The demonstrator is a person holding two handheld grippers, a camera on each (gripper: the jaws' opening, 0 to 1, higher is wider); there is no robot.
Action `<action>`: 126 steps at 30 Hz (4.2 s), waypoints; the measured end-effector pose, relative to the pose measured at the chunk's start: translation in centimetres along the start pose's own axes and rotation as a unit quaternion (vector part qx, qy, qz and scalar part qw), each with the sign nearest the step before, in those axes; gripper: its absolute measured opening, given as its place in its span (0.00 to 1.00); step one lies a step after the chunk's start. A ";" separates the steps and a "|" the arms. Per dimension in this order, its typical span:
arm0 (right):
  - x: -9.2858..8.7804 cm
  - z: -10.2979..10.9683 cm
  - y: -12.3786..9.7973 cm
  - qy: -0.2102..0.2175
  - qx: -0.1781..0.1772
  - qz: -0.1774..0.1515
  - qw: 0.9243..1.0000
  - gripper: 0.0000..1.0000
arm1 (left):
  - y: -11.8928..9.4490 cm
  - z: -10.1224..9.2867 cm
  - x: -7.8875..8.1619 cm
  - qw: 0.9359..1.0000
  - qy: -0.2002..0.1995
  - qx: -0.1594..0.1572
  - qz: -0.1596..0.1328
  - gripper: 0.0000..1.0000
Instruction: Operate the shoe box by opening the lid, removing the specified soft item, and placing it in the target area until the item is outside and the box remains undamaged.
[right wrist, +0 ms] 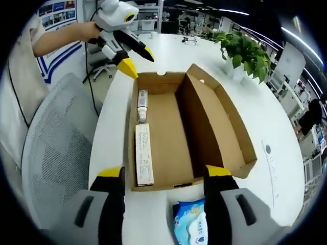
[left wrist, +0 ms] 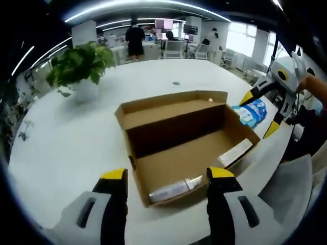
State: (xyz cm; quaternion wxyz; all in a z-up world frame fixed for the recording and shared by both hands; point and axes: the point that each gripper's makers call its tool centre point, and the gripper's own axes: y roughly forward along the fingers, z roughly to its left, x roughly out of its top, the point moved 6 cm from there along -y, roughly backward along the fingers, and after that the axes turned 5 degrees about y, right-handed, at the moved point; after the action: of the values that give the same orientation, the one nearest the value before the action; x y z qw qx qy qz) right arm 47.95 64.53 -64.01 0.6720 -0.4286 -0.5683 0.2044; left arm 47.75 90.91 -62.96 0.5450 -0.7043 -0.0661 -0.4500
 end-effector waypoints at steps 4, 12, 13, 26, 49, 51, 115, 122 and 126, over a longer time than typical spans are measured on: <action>-0.2 -0.3 0.9 -0.002 0.008 0.011 1.000 0.58 | 0.1 0.4 -0.6 1.000 -0.020 0.000 0.005 0.55; -0.3 -0.3 2.9 -0.006 0.043 0.023 0.999 0.57 | 0.5 0.9 -1.9 0.998 -0.057 0.001 0.015 0.44; -0.3 -0.2 3.1 -0.007 0.054 0.023 0.998 0.57 | 0.5 1.0 -2.1 0.998 -0.066 0.002 0.015 0.42; 0.2 -0.6 4.9 0.017 0.084 0.024 0.996 0.53 | 1.0 2.2 -3.6 0.992 -0.123 0.003 0.029 0.20; -0.7 0.0 6.2 0.041 0.122 0.043 0.991 0.39 | 1.6 2.6 -4.5 0.989 -0.136 0.012 0.056 0.08; -0.6 0.3 6.3 0.046 0.133 0.041 0.989 0.32 | 1.6 2.6 -4.5 0.989 -0.137 0.012 0.056 0.08; -0.2 1.1 7.5 0.047 0.123 0.057 0.990 0.20 | 1.6 2.7 -4.6 0.989 -0.135 0.012 0.059 0.07; -0.3 1.3 7.5 0.039 0.123 0.059 0.990 0.17 | 1.6 2.7 -4.6 0.989 -0.134 0.012 0.061 0.07; -0.3 1.4 7.4 0.037 0.121 0.061 0.990 0.16 | 1.6 2.7 -4.5 0.989 -0.132 0.013 0.062 0.07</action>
State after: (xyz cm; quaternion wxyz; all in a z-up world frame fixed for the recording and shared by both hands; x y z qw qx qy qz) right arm 48.17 68.87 -70.21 0.7259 -0.3852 -0.4868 0.2961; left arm 47.52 94.30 -67.29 0.5671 -0.7534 -0.0996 -0.3176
